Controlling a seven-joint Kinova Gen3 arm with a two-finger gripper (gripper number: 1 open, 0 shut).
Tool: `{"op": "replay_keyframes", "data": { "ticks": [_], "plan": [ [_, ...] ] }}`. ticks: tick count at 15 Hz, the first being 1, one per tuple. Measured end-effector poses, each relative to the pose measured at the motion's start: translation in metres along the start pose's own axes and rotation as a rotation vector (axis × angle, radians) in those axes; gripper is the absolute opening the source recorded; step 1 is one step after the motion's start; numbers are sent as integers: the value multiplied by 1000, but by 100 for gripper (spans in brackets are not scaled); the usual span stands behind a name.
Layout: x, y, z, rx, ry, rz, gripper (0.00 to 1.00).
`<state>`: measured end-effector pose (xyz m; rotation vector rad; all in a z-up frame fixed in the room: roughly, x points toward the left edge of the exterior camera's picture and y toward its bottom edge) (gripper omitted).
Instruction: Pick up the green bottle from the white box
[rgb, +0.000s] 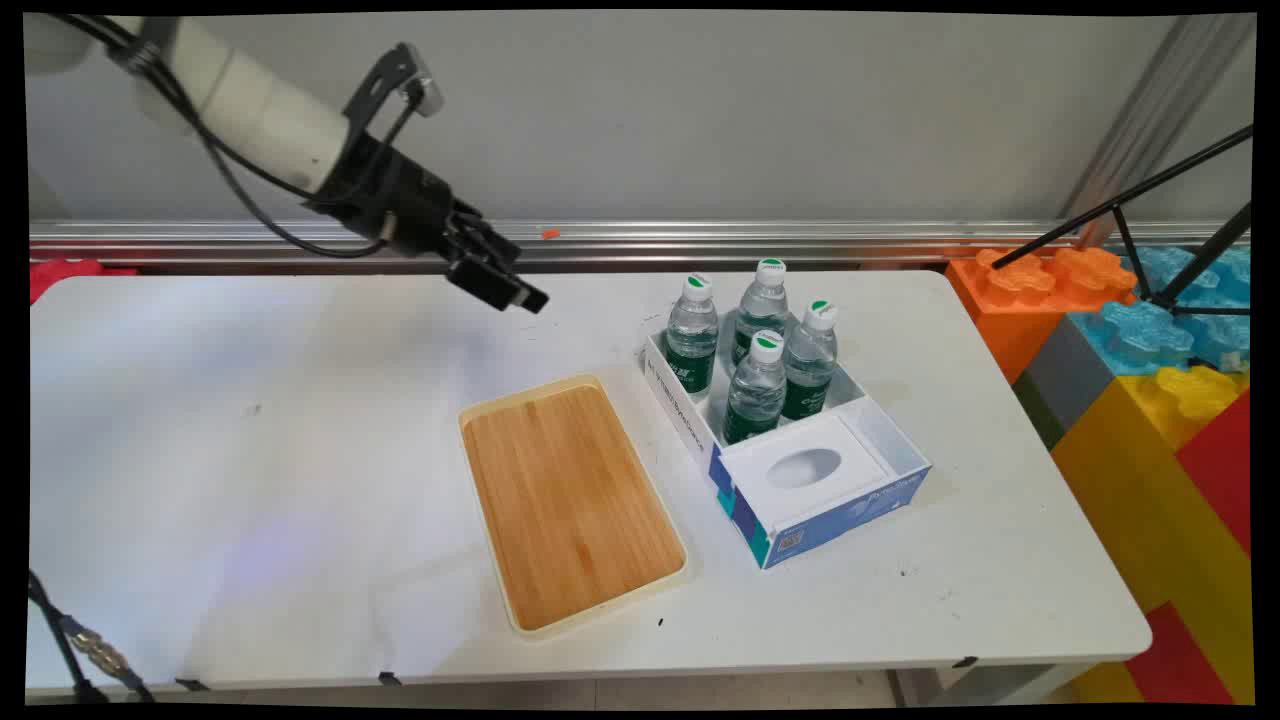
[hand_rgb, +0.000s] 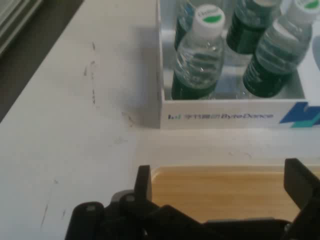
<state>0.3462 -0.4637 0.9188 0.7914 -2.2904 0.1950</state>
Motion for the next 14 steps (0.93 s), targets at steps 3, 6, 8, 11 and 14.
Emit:
{"op": "replay_keyframes", "data": {
  "ticks": [3,6,8,11,14],
  "plan": [
    [1,-9,22,-11,38,-10,100],
    [1,-16,47,-46,69,-17,100],
    [3,-20,64,-66,88,-9,100],
    [7,-28,89,-76,106,25,100],
    [11,-33,106,-83,115,54,100]
  ]
}}
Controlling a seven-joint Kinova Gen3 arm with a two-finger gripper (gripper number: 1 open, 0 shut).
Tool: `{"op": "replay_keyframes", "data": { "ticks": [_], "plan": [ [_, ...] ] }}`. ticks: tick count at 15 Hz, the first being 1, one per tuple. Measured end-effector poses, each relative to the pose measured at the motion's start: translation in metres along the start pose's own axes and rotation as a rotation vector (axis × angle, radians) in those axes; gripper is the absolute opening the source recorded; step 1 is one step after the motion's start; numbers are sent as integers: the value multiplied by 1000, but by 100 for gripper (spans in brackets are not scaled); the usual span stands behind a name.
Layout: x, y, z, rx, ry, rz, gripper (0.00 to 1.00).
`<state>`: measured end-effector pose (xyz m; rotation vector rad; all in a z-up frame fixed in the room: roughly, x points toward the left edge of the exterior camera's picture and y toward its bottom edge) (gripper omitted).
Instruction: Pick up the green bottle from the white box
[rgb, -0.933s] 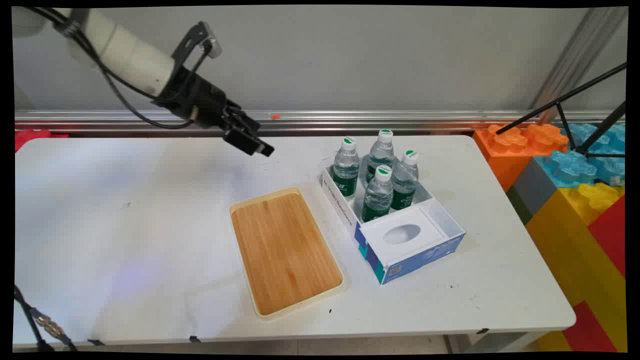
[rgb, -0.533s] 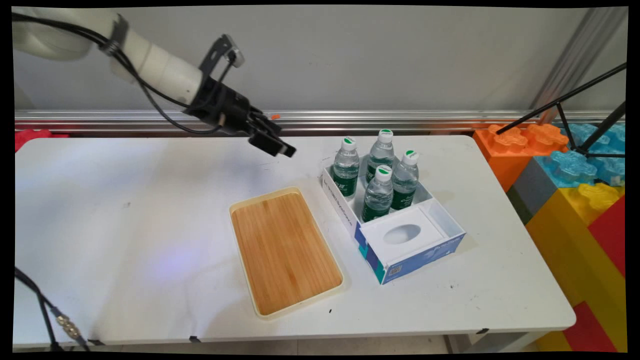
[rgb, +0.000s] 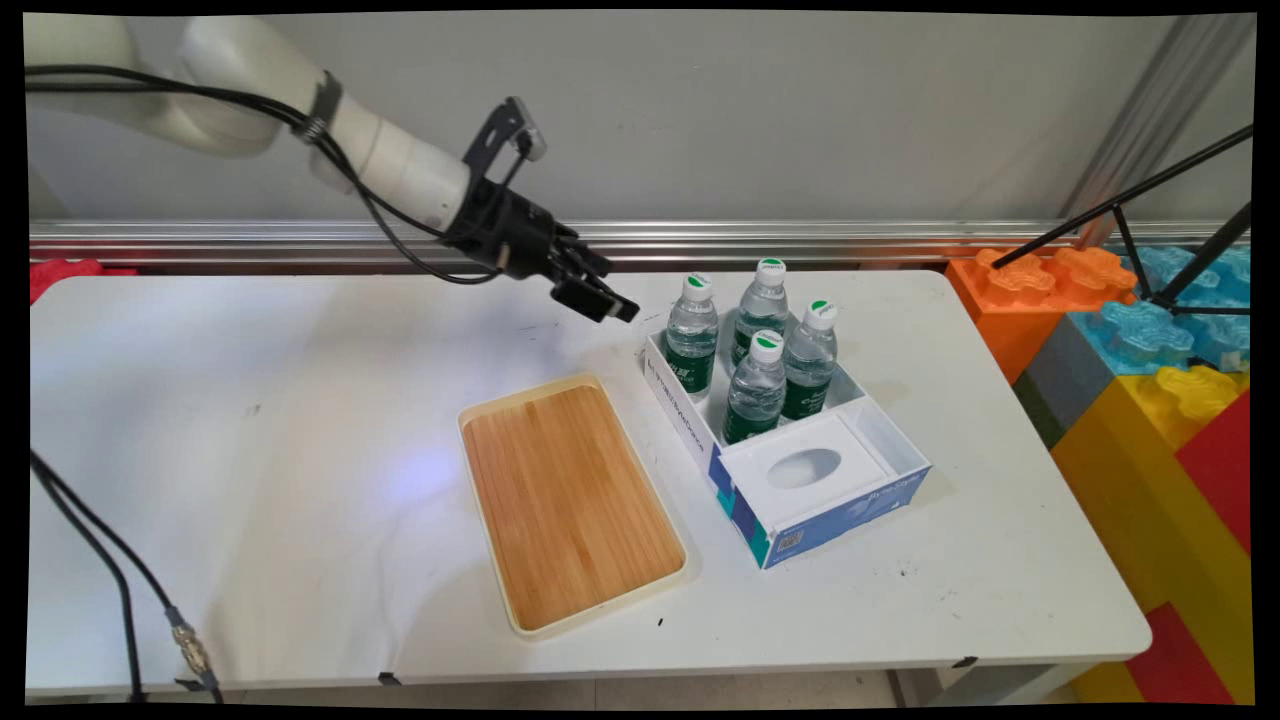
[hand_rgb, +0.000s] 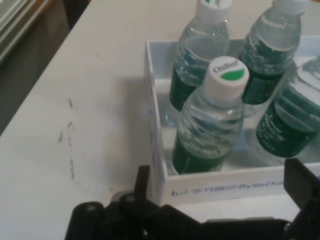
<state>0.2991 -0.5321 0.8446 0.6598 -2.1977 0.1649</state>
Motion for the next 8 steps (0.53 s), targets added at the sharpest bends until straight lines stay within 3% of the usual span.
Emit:
{"op": "replay_keyframes", "data": {
  "ticks": [8],
  "plan": [
    [2,-13,47,-50,21,70,100]
  ]
}}
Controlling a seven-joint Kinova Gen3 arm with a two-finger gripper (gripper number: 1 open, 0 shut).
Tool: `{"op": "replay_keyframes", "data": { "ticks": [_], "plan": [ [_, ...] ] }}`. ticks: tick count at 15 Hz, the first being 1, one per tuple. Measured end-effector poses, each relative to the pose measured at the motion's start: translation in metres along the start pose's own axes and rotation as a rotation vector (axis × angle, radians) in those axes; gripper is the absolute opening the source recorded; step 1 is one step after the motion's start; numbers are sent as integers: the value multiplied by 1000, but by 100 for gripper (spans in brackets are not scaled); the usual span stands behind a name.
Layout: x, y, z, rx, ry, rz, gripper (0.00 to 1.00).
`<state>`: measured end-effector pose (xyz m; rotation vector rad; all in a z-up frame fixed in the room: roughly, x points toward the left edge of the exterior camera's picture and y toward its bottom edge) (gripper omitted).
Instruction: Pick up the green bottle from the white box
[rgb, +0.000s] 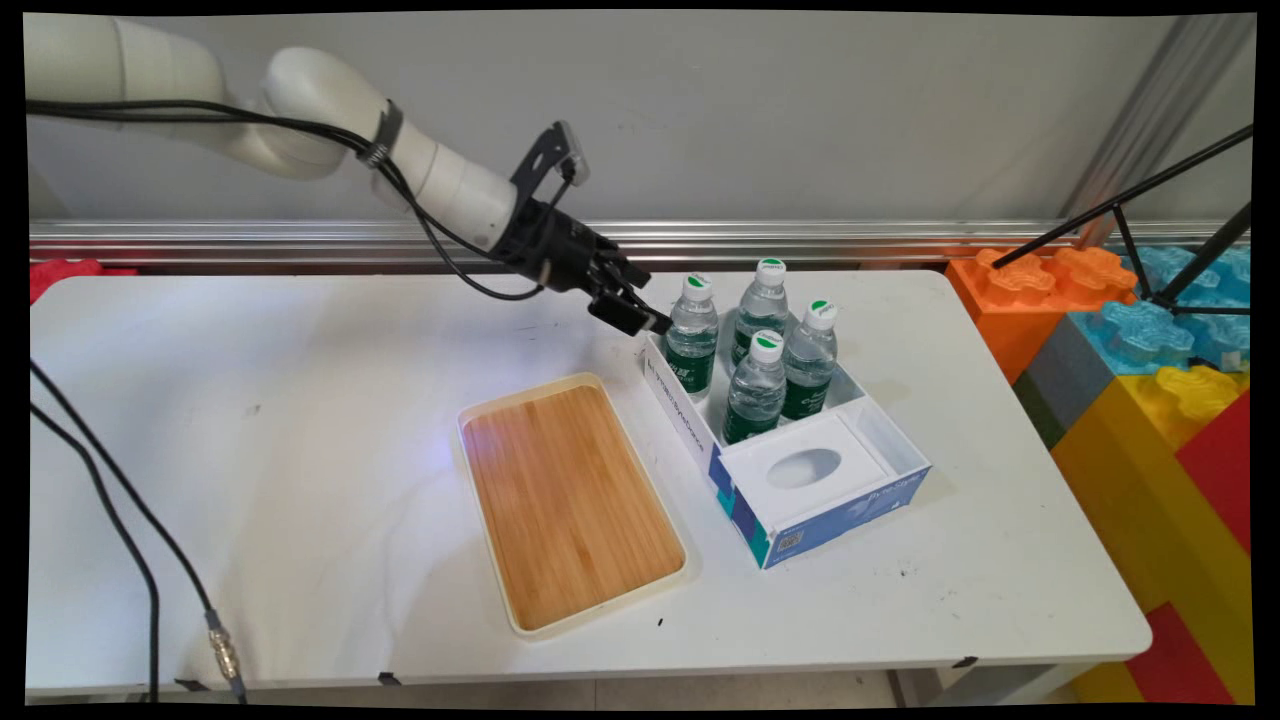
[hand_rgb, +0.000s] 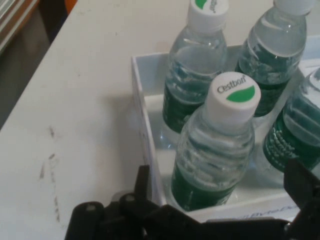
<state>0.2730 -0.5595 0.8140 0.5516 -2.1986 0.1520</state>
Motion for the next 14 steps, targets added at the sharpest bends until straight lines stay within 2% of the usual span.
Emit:
{"op": "replay_keyframes", "data": {
  "ticks": [8,14],
  "plan": [
    [0,-8,37,-34,32,46,100],
    [-1,-10,51,-44,45,62,100]
  ]
}}
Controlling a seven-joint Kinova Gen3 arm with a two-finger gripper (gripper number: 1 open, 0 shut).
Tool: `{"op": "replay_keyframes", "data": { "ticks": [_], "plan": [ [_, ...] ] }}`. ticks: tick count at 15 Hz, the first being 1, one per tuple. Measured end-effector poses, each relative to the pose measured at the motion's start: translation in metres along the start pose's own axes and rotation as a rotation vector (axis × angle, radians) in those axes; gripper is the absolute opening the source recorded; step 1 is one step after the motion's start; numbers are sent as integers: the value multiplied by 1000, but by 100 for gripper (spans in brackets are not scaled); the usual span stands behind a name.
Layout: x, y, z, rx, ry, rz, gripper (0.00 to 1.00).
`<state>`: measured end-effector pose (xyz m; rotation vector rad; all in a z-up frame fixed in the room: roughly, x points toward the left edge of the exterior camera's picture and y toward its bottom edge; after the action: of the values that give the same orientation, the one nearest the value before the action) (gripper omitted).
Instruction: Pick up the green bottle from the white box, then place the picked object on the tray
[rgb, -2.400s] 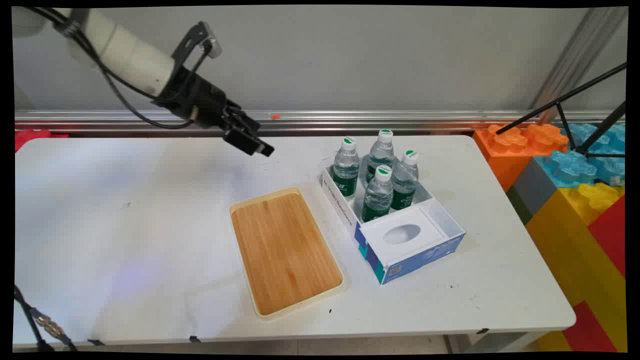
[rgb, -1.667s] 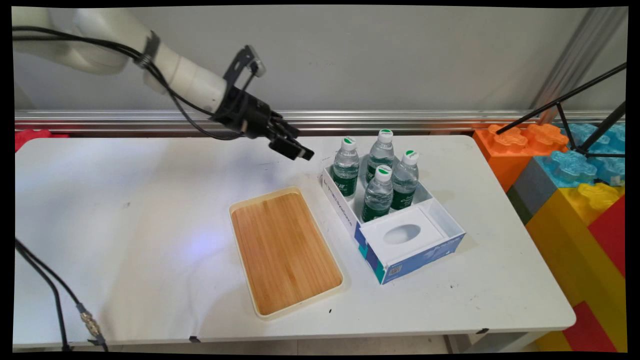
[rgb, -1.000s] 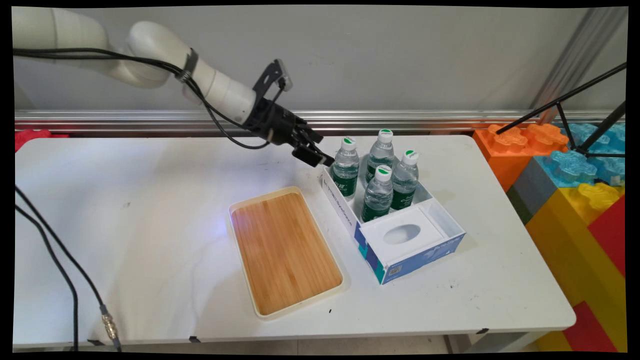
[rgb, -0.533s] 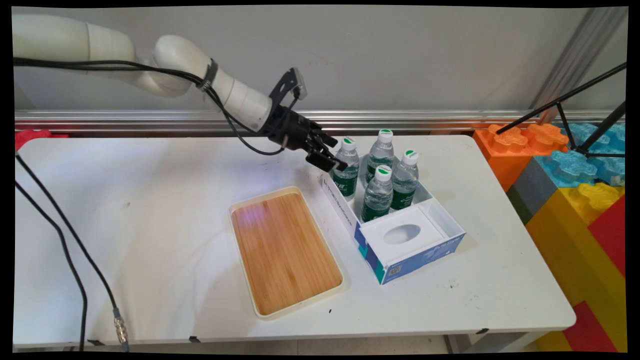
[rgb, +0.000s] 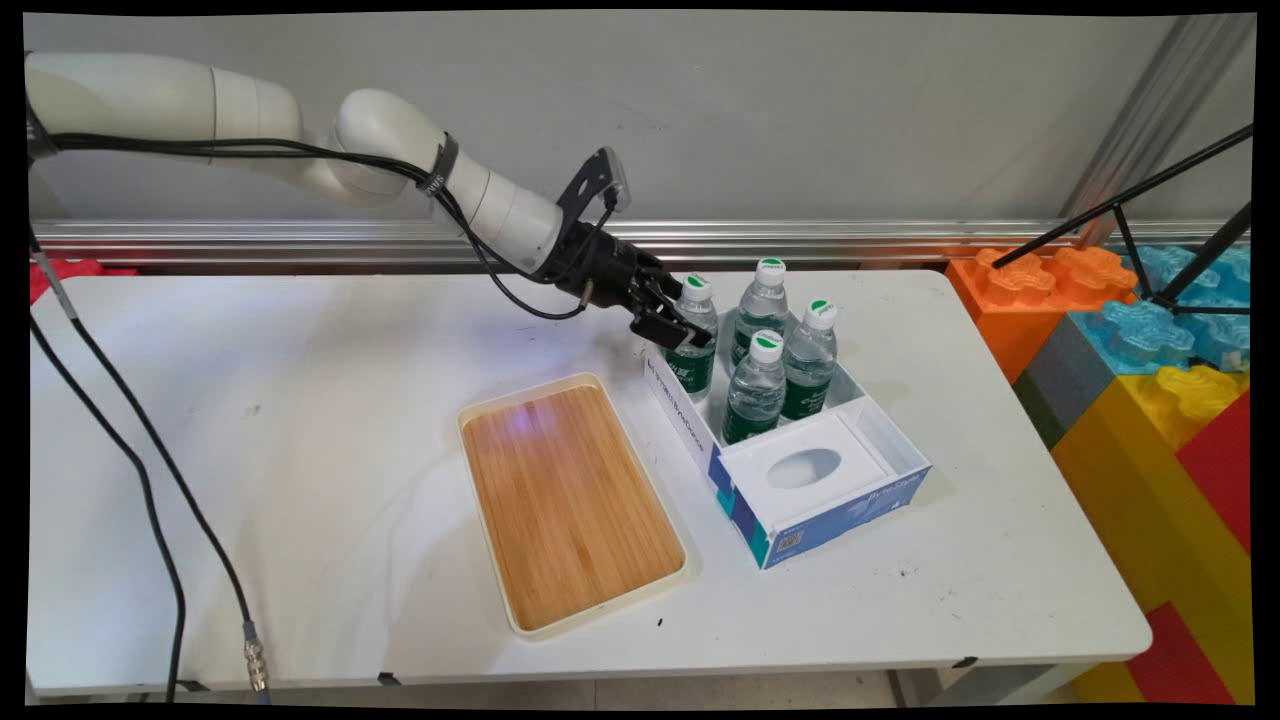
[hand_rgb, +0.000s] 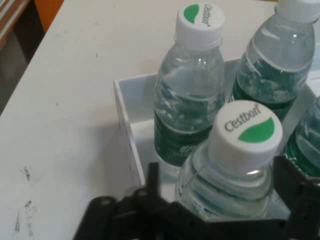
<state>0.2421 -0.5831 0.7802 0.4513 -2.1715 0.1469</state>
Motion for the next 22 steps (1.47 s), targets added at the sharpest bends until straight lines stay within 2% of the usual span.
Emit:
{"op": "replay_keyframes", "data": {
  "ticks": [1,12,17,22],
  "plan": [
    [0,0,1,-2,2,2,0],
    [3,1,6,-7,25,11,0],
    [32,2,-7,10,70,0,0],
    [66,12,-27,20,101,-10,0]
  ]
}}
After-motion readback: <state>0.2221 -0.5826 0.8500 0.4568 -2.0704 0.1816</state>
